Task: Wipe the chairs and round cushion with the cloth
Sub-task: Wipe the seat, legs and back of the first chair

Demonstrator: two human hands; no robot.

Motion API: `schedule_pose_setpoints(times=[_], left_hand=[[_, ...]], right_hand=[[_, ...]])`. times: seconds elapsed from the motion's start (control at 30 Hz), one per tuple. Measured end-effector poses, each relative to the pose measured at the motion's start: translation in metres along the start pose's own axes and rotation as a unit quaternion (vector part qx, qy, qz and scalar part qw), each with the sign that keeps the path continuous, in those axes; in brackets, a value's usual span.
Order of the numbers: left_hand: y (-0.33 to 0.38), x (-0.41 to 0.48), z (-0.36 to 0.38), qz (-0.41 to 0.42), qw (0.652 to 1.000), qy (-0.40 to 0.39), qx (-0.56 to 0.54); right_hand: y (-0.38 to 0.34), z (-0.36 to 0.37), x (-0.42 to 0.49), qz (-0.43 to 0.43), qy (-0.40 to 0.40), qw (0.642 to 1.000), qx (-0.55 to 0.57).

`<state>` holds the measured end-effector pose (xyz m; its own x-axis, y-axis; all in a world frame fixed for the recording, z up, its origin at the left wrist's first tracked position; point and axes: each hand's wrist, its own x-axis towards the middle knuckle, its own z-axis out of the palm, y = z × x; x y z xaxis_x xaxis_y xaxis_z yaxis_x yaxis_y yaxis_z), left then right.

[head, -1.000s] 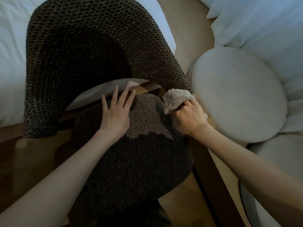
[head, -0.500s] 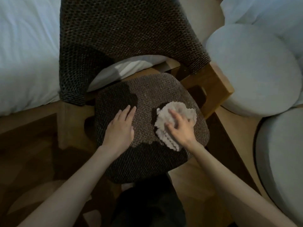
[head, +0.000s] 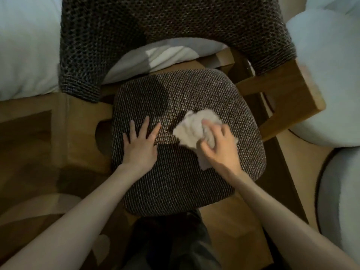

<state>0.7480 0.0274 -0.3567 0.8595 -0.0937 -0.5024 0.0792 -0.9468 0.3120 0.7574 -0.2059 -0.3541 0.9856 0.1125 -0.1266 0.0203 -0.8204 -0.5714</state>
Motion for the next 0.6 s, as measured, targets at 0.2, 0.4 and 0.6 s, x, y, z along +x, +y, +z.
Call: schedule_pose_setpoints(times=[0.2, 0.4, 0.6], left_hand=[[-0.003, 0.05, -0.022, -0.031, 0.998, 0.04, -0.023], [-0.016, 0.078, -0.014, -0.077, 0.996, 0.044, 0.0], [-0.02, 0.077, -0.007, -0.075, 0.994, 0.081, -0.015]], right_hand=[[0.008, -0.007, 0.131, 0.04, 0.07, 0.99, -0.112], [0.015, 0.034, 0.17, 0.107, 0.02, 0.987, -0.114], [-0.05, 0.082, 0.172, -0.081, -0.066, 0.988, 0.113]])
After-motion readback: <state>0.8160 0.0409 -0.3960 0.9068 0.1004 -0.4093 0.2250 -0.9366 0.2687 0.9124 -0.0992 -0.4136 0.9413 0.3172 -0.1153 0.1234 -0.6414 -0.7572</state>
